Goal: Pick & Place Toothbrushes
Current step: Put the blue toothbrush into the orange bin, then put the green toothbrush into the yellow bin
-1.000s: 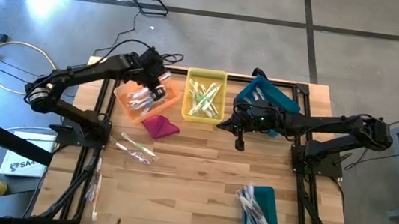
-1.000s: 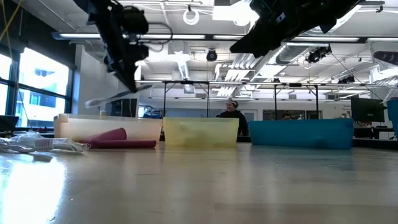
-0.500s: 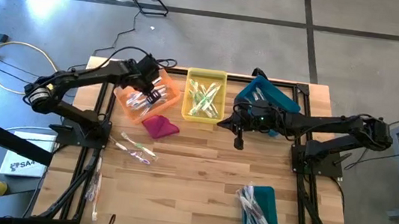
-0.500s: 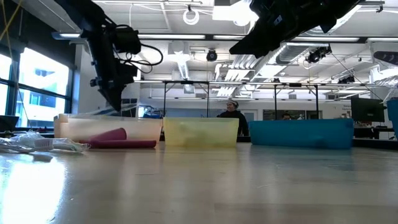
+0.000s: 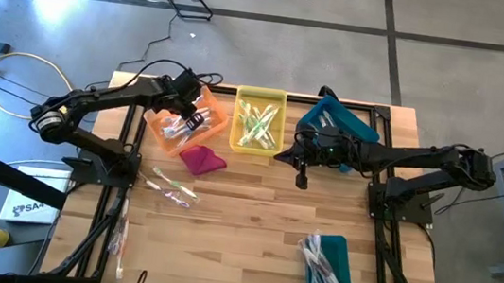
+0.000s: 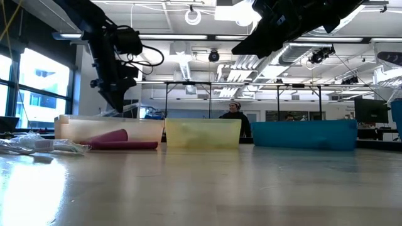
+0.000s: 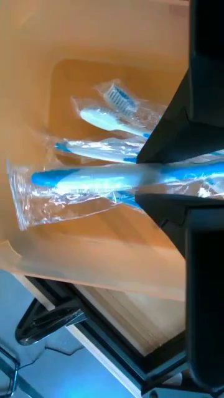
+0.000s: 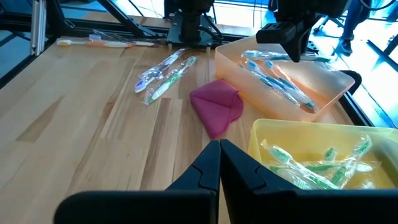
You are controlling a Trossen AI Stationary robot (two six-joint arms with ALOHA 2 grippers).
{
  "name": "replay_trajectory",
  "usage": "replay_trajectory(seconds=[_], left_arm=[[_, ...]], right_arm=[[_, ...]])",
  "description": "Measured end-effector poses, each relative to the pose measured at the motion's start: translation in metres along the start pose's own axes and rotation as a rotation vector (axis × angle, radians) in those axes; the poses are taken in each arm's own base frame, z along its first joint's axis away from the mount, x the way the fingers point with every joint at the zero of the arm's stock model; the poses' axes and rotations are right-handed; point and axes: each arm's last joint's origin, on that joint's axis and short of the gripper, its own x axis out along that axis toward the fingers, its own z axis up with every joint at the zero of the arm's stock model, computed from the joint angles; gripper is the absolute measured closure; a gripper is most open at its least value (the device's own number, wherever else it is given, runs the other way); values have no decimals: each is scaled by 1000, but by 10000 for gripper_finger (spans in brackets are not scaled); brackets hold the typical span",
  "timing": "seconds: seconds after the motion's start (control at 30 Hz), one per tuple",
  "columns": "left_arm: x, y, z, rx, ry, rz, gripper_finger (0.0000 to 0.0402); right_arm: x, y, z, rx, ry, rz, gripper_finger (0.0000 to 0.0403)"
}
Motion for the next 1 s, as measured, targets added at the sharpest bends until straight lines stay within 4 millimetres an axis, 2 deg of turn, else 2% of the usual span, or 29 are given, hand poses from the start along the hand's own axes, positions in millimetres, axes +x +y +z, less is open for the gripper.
replay_trajectory(seconds=[0.2,0.53,0.7,0.87,1.0], left_arm=[[0,0,0,-1,-5,-1,296],[0,0,0,5,-5,-1,293],[0,-1,3,122,-29,-25,293],[-5,-14,6,261,-87,-52,293],[-13,-34,3,345,-109,-87,293]], right_arm=[[0,0,0,0,0,0,401],[0,0,0,0,0,0,401],[0,0,0,0,0,-1,401],[0,0,0,0,0,-2,401],[0,0,0,0,0,-2,401]])
